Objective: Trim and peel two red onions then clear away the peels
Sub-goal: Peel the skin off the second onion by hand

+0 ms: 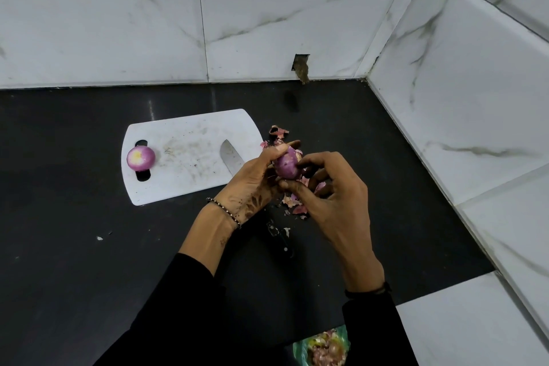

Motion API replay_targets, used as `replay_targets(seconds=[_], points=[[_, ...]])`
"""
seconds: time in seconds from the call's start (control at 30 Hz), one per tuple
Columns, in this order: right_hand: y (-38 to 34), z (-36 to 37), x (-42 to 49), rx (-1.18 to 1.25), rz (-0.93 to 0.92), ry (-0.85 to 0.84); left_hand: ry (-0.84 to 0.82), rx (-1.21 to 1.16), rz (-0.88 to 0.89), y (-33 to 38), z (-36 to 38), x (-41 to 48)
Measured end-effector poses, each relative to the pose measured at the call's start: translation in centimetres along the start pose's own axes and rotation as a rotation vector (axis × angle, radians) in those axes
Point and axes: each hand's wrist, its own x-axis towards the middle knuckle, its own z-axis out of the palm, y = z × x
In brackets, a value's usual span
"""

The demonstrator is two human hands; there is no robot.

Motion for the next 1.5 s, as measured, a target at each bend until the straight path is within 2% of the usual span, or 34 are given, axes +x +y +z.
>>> replay_targets(seconds=[0.23, 0.43, 0.7, 0.83, 1.0, 1.17, 1.33, 1.5], points=[[0.4, 0.3, 0.0, 0.046, 0.062, -0.042, -0.016, 0.093, 0.028, -0.4, -0.3, -0.2], [0.0, 1.1, -0.3, 0.057, 0.102, 0.049, -0.038, 0.047, 0.030, -0.1, -0.5, -0.4], [-1.4, 0.2, -0.2, 0.131, 0.129, -0.010, -0.039, 0.065, 0.072, 0.4, -0.7, -0.6], [-1.2, -0.2, -0.2, 0.041, 0.065, -0.010, -0.042, 0.110, 0.109, 0.7, -0.9, -0.8], [-0.8, -0.7, 0.0, -0.112, -0.013, -0.086, -0.022, 0.207, 0.109, 0.8, -1.4, -0.8], [-1.2, 0.0, 0.1, -0.329, 0.100, -0.173, 0.063, 0.222, 0.068, 0.6, -1.0, -0.7], [-1.3, 0.5, -0.4, -0.312, 0.174, -0.322, 0.171, 0.187, -0.025, 0.4, -0.4, -0.5], [-0.2, 0.1, -1.0, -0.343, 0.096, -0.200, 0.182, 0.061, -0.038, 0.5, -0.3, -0.4]])
